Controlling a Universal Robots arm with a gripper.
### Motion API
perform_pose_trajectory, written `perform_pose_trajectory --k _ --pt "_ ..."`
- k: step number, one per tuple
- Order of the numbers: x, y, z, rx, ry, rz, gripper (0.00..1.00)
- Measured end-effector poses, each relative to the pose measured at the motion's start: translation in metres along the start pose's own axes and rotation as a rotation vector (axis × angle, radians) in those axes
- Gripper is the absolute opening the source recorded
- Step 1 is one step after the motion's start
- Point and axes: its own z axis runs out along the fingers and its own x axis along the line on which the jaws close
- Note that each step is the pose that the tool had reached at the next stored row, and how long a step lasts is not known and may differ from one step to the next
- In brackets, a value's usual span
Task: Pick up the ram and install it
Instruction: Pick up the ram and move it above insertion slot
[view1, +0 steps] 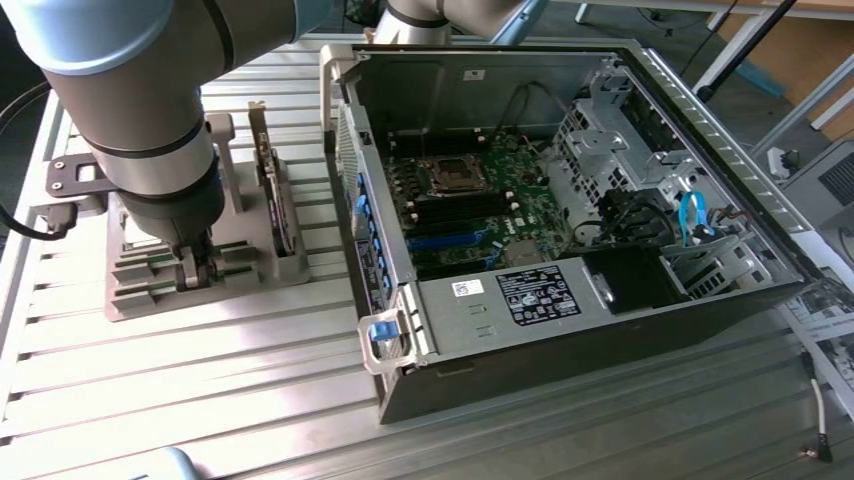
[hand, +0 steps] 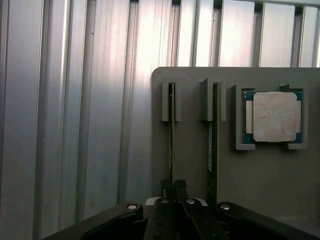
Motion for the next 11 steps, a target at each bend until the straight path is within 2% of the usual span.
perform_pose_trajectory --k 11 --pt "-0.0001 0.0001 -0.0068 0.0000 0.0000 0.000 0.12"
